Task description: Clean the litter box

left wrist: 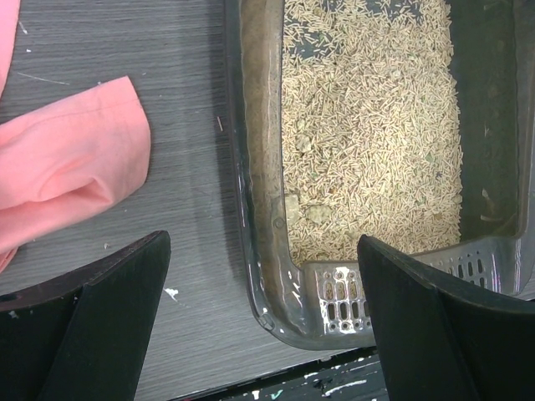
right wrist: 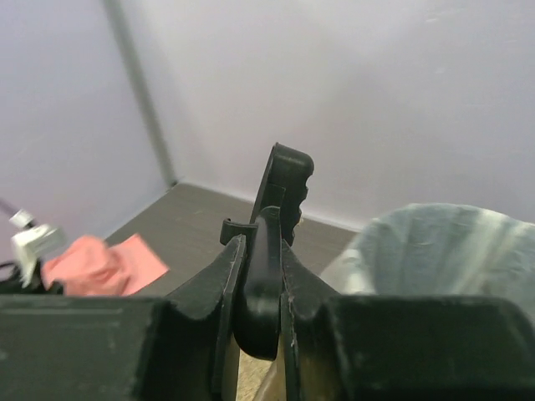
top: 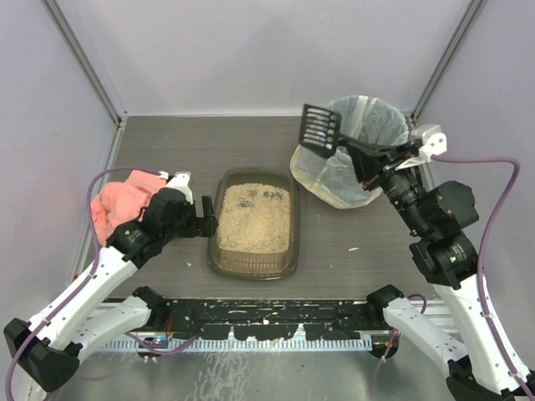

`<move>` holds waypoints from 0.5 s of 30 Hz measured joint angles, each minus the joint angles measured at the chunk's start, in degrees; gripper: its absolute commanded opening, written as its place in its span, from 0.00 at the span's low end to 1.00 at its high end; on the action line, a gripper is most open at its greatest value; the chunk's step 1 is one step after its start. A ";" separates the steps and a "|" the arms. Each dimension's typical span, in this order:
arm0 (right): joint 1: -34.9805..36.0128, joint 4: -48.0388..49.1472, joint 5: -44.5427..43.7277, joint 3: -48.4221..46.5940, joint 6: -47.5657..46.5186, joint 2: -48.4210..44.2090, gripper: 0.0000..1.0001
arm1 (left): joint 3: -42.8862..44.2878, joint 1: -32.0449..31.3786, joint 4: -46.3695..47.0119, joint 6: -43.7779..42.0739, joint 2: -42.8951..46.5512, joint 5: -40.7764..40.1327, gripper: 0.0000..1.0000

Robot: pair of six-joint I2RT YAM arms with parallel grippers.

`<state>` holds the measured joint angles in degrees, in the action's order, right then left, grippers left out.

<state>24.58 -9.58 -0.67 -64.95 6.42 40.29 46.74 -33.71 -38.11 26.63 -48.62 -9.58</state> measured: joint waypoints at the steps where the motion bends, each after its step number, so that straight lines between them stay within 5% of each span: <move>1: 0.00 -0.22 3.39 -0.11 0.22 0.37 0.01 | -0.07 0.00 0.04 0.00 0.00 0.00 0.95; 8: 0.02 -2.38 19.80 -0.02 0.85 4.81 0.01 | -0.13 0.00 0.11 0.00 0.02 0.17 0.95; 15: 6.34 -4.15 16.46 2.69 1.11 9.81 0.01 | -0.20 0.00 0.11 -0.02 0.02 0.20 0.95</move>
<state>30.92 -13.74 15.79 -62.26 7.53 50.11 46.54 -33.71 -38.00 26.61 -48.60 -9.39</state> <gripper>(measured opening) 0.225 0.955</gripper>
